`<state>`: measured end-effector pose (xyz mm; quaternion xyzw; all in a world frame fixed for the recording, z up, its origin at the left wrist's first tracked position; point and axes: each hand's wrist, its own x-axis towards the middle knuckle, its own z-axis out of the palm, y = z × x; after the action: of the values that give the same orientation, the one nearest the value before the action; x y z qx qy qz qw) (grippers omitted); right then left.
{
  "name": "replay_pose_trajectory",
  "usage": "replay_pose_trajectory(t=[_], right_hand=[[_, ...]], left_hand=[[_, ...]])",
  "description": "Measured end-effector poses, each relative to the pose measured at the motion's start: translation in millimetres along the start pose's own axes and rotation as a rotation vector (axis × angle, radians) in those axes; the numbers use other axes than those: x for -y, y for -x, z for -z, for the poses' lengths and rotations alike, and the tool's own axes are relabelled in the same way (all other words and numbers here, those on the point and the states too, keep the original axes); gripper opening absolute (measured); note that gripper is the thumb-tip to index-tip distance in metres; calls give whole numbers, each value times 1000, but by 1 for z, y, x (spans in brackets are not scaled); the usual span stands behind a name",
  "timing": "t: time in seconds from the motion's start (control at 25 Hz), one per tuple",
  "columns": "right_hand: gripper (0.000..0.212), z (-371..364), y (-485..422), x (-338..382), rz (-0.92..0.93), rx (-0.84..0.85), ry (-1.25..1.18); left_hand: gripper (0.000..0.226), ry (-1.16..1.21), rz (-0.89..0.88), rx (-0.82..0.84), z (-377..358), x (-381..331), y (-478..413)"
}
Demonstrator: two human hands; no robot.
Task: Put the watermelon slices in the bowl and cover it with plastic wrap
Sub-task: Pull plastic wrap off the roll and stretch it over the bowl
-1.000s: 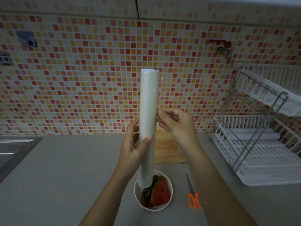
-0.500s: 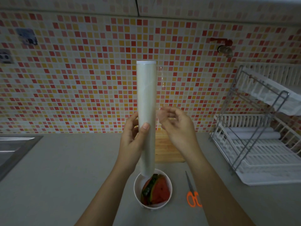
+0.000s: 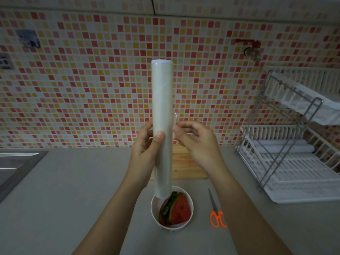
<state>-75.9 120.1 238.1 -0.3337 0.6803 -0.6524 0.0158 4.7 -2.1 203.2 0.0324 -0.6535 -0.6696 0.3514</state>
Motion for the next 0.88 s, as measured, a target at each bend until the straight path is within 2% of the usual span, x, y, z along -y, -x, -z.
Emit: replay_pose_trajectory(t=[0.08,0.28,0.36,0.52,0.68,0.76,0.8,0.88], right_hand=[[3,-2,-1,0,36,-27,-16],[8,2,-1,-2,59,-101,138],[7,-3,5,-4,14,-143,75],[5,-6,12,-4,-10,-98,3],[11,2,10,-1,95,-96,223],[15,4,8,-2,159,-137,399],[15,5,8,-3,150,-158,410],[20,4,12,-5,31,-130,237]], left_hand=[[33,-18,-8,22,-1,-2,2],[41,-43,-12,19,-3,-4,3],[43,-51,-22,13,-6,-6,3],[43,-47,-34,5,-8,-8,2],[43,-54,-17,7,-6,-8,1],[43,-63,-9,9,-7,-8,1],[44,-67,-6,11,-8,-8,0],[45,-64,2,6,-9,-9,-1]])
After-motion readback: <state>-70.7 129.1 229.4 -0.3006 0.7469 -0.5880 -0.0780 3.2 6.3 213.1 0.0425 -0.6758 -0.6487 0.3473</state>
